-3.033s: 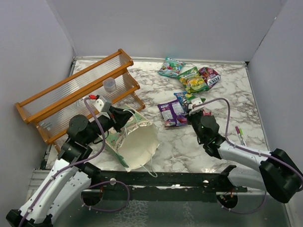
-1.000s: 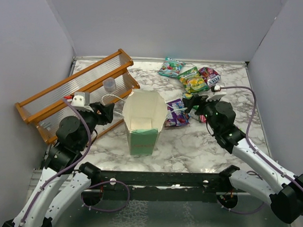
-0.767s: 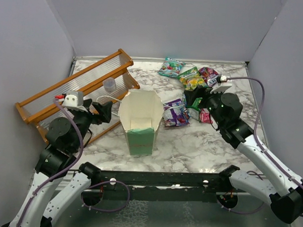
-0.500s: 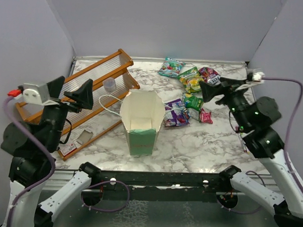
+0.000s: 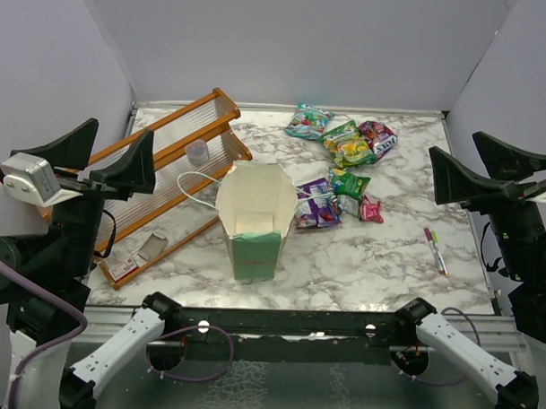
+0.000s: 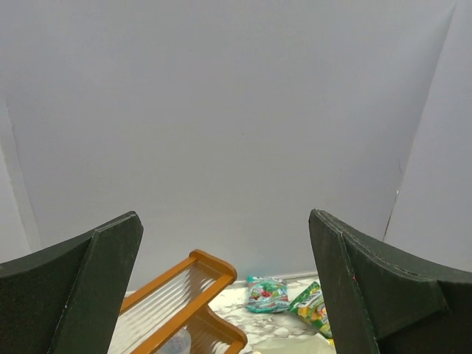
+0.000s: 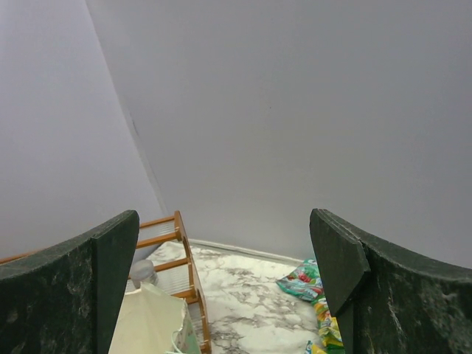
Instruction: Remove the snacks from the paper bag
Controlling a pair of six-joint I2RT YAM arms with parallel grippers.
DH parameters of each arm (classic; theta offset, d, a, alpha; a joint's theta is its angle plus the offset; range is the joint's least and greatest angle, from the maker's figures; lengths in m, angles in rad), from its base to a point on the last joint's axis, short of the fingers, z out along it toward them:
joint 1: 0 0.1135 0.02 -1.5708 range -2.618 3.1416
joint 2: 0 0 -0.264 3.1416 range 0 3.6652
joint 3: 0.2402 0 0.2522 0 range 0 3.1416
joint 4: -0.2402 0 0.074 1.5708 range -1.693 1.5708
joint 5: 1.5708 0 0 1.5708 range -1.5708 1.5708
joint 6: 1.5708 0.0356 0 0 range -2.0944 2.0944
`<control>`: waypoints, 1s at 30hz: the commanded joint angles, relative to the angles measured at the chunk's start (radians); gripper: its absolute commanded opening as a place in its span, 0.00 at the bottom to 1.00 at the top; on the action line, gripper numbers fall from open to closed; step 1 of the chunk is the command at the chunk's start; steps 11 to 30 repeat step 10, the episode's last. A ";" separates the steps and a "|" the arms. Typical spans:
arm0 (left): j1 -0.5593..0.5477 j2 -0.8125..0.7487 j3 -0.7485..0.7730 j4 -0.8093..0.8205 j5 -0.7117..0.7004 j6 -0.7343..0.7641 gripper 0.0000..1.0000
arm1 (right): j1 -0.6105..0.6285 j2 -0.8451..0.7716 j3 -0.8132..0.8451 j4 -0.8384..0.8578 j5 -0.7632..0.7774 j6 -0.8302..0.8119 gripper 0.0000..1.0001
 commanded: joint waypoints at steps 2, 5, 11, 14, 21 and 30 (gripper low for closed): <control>0.001 0.018 -0.006 0.049 0.052 -0.003 0.99 | -0.004 -0.001 0.031 -0.071 0.005 -0.030 0.99; 0.001 0.017 -0.008 0.052 0.054 -0.008 0.99 | -0.004 0.001 0.033 -0.070 0.017 -0.030 0.99; 0.001 0.011 -0.019 0.063 0.063 -0.020 0.99 | -0.004 0.004 0.020 -0.081 0.043 -0.036 0.99; 0.001 0.011 -0.019 0.063 0.063 -0.020 0.99 | -0.004 0.004 0.020 -0.081 0.043 -0.036 0.99; 0.001 0.011 -0.019 0.063 0.063 -0.020 0.99 | -0.004 0.004 0.020 -0.081 0.043 -0.036 0.99; 0.001 0.011 -0.019 0.063 0.063 -0.020 0.99 | -0.004 0.004 0.020 -0.081 0.043 -0.036 0.99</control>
